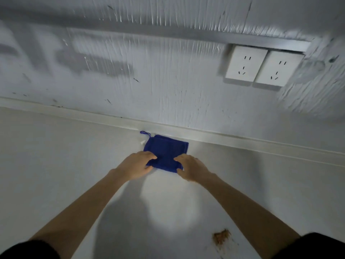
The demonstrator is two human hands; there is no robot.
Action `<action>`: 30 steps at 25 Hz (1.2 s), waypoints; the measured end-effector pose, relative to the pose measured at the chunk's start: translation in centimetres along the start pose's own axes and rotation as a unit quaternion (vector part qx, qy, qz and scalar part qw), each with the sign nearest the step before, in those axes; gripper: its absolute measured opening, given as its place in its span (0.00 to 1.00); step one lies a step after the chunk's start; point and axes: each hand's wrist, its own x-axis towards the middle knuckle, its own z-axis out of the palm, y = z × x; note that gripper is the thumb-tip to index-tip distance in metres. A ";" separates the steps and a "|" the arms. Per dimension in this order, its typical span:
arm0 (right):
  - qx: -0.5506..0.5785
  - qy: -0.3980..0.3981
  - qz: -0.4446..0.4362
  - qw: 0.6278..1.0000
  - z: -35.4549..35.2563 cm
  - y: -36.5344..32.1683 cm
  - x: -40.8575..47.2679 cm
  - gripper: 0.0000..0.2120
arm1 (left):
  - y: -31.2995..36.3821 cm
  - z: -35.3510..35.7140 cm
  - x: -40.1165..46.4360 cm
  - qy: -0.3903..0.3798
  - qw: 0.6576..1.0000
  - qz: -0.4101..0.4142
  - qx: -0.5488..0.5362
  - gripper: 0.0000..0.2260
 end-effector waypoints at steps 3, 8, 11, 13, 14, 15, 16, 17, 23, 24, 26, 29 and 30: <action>-0.008 -0.007 -0.013 1.000 1.8 0.3 1.8 0.26 | -1.5 1.4 1.0 -0.010 0.999 0.015 0.030 0.23; -0.049 -0.007 -0.018 0.999 4.6 0.6 3.9 0.28 | -3.3 3.2 2.6 -0.052 0.994 0.009 0.094 0.27; -0.047 0.020 -0.010 0.999 5.7 0.8 4.9 0.27 | -3.1 4.0 3.9 -0.042 0.996 0.014 0.084 0.27; -0.047 0.040 -0.010 0.998 6.1 0.7 5.3 0.27 | -2.8 4.4 4.7 -0.045 0.995 0.027 0.085 0.27; -0.041 0.049 -0.011 0.998 6.1 0.7 5.6 0.26 | -2.7 4.5 5.0 -0.050 0.995 0.032 0.084 0.28; -0.031 0.058 -0.012 0.998 6.0 0.8 5.8 0.26 | -2.5 4.7 5.2 -0.053 0.995 0.035 0.078 0.28; -0.023 0.066 -0.014 0.997 5.8 0.9 6.1 0.25 | -2.4 4.9 5.5 -0.050 0.996 0.035 0.070 0.28; -0.019 0.072 -0.016 0.997 5.7 0.9 6.2 0.25 | -2.1 5.1 5.6 -0.044 0.997 0.034 0.061 0.28; -0.028 0.067 -0.012 0.997 6.0 0.9 6.2 0.30 | -1.2 6.1 6.6 -0.022 0.999 0.005 0.038 0.28; -0.024 0.058 -0.017 0.998 5.9 1.0 6.2 0.30 | -1.2 6.2 6.6 -0.027 0.999 -0.004 0.035 0.27; -0.016 0.041 -0.030 0.999 5.7 1.3 5.9 0.29 | -0.8 6.2 6.6 -0.053 0.998 -0.019 0.028 0.26; -0.009 0.026 -0.045 0.999 5.5 1.5 4.9 0.28 | 0.2 6.0 5.6 -0.085 0.995 -0.034 0.035 0.26; -0.007 0.022 -0.049 0.999 5.5 1.5 4.4 0.28 | 0.6 6.1 5.0 -0.089 0.995 -0.037 0.036 0.26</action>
